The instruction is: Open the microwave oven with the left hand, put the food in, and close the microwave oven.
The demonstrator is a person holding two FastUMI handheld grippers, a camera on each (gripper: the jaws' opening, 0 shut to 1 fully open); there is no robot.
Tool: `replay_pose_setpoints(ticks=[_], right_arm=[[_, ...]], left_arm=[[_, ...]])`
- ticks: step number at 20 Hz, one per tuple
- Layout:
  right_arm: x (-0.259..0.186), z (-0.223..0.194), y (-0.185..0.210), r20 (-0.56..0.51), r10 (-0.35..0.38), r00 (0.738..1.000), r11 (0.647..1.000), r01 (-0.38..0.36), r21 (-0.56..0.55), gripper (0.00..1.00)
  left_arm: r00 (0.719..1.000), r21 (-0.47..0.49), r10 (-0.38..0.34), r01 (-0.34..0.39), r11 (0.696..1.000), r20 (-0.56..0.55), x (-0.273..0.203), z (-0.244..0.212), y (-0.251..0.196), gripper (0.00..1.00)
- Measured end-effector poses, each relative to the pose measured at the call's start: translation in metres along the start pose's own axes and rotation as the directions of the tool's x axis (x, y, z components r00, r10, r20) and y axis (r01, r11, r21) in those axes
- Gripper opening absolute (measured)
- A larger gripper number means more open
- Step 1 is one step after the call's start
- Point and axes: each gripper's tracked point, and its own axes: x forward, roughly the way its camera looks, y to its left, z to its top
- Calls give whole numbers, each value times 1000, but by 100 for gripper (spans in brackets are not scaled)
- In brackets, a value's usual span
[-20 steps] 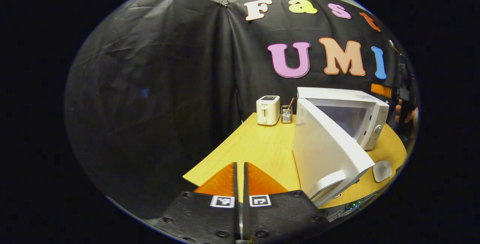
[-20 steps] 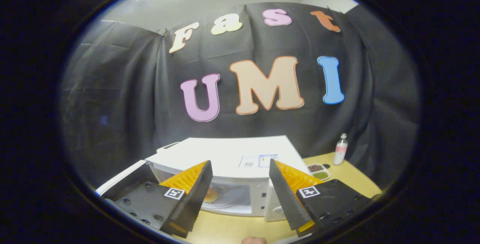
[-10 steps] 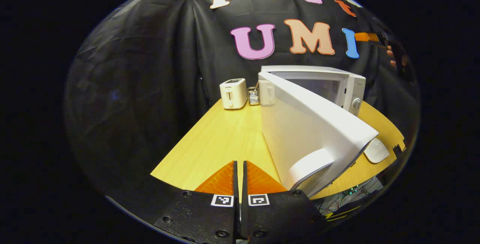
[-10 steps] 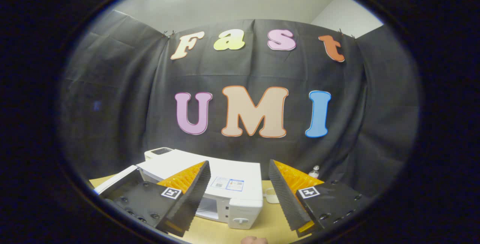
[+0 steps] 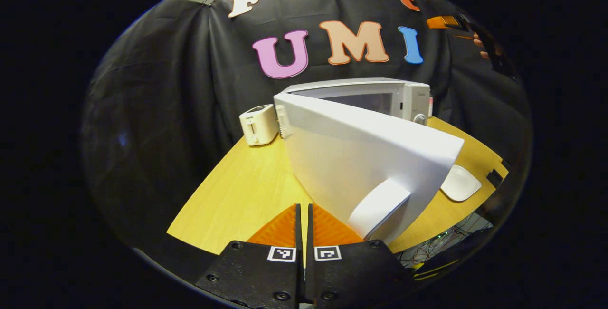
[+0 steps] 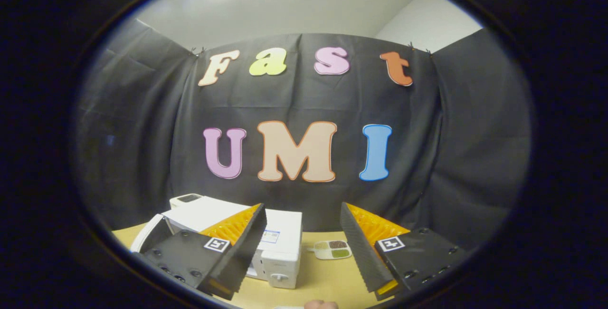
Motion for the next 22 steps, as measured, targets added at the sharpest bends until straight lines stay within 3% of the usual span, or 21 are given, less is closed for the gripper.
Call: replay_pose_setpoints(ticks=[10,22], right_arm=[[-23,27,-49,46,-78,996,997,78,2,96],[-34,41,-46,58,-97,994,995,98,-14,96]], left_arm=[[974,39,-220,219,975,50,51,37,-107,0],[936,73,-344,339,938,72,126,81,-171,0]])
